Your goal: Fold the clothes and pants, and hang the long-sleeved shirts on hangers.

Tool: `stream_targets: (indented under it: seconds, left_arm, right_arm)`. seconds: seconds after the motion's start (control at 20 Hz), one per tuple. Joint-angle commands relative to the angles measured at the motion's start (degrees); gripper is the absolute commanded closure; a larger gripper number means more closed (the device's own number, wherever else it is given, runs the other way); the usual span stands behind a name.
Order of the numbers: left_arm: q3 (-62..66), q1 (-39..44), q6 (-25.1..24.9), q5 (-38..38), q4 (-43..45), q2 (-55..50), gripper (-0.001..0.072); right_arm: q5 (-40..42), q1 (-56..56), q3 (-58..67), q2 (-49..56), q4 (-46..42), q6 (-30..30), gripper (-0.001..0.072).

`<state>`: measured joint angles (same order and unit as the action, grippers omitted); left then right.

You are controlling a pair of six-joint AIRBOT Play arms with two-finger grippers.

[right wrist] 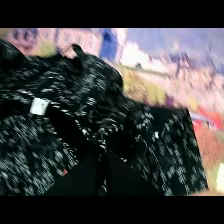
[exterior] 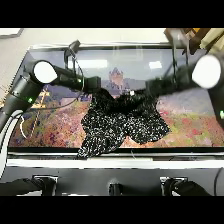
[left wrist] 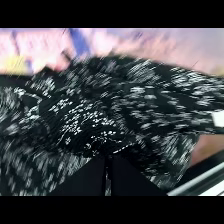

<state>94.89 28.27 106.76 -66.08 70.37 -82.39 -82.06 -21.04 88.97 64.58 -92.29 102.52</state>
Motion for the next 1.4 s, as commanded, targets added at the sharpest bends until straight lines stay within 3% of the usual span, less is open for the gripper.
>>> stream_targets:
  seconds: [0.0,0.2,0.3,0.5,0.75,0.9,1.0,1.15,1.35]
  left_arm:
    - [-6.29,3.34,5.97,-3.5,5.57,4.07,0.0687]
    - [-18.45,10.62,15.26,1.77,7.91,13.49,0.0687]
    - [-21.64,14.21,18.49,6.86,7.91,14.91,0.0687]
    - [-22.1,16.41,20.83,17.55,8.0,11.96,0.0687]
    - [-22.1,14.19,24.76,27.45,14.62,9.31,0.0687]
    - [-22.12,13.25,28.33,22.51,16.24,9.33,0.0687]
    - [-23.17,13.25,34.45,16.74,21.55,9.11,0.0687]
    - [-26.95,12.9,42.82,15.58,23.28,9.07,0.0687]
    - [-30.47,12.92,43.06,15.54,18.86,8.92,0.0685]
  right_arm:
    - [-0.42,-1.9,-19.41,-13.79,-4.26,9.16,0.0677]
    - [1.25,-1.9,-32.59,-29.42,1.55,20.85,0.0677]
    - [3.87,-1.9,-33.11,-30.99,3.15,22.84,0.0677]
    - [11.85,-1.9,-33.16,-24.02,2.12,22.32,0.0677]
    - [27.21,-1.9,-32.09,-13.11,1.4,22.97,0.0676]
    - [26.36,-1.9,-29.49,-12.59,-0.11,21.79,0.0676]
    - [23.12,-1.9,-29.49,-12.72,-1.09,19.96,0.0676]
    - [21.94,-2.73,-30.82,-12.72,-2.21,18.14,0.0676]
    - [19.1,-11.82,-31.06,-12.72,-7.34,22.88,0.0676]
